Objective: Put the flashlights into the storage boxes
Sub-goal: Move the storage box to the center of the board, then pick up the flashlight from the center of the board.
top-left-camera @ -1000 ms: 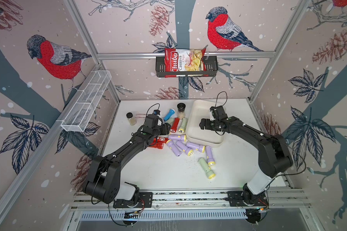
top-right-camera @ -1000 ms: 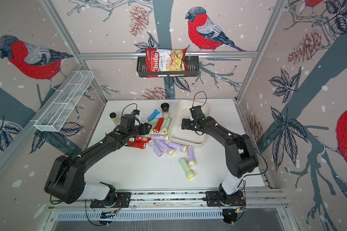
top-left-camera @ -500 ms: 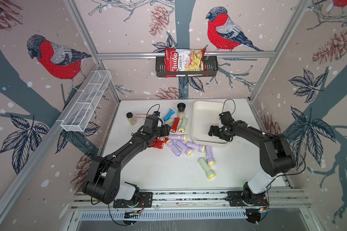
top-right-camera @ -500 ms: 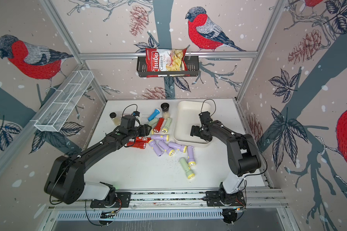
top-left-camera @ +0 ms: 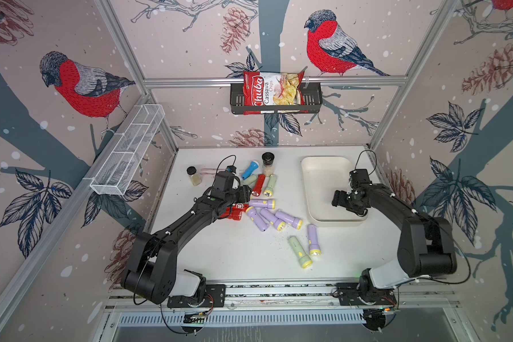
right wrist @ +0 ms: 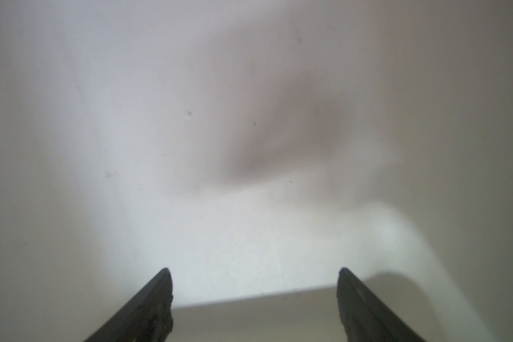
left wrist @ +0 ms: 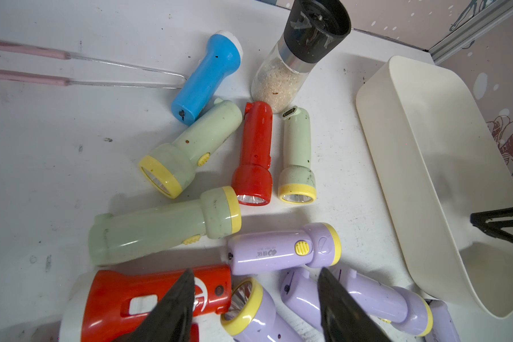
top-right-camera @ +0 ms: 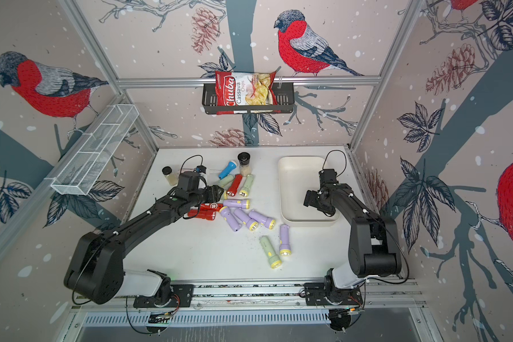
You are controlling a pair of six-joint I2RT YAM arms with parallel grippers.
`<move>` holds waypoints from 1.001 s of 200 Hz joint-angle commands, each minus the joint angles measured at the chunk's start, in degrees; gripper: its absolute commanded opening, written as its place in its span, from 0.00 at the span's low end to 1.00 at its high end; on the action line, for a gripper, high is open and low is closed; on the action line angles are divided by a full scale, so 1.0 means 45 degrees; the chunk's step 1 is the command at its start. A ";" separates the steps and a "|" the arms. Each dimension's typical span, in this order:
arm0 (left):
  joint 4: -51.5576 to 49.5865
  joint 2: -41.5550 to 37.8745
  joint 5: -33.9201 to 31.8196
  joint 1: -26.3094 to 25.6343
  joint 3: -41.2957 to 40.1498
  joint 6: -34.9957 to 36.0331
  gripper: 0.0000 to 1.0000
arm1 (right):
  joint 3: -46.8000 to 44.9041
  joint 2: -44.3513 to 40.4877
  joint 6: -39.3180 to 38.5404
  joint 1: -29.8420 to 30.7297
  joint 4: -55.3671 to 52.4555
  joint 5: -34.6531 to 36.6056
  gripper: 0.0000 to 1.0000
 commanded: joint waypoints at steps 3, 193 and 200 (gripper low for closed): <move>0.0108 -0.0182 0.0056 -0.0017 -0.0098 -0.0136 0.65 | 0.0433 -0.0799 -0.0371 0.0950 -0.0333 0.0155 0.87; 0.0306 -0.0636 0.0181 -0.0017 -0.0438 -0.0377 0.65 | 0.0155 0.0459 0.2177 0.5500 0.0056 -0.1224 0.88; 0.0306 -0.0650 0.0159 -0.0014 -0.0434 -0.0361 0.65 | -0.0010 0.0346 0.2294 0.5592 0.0048 -0.1351 0.88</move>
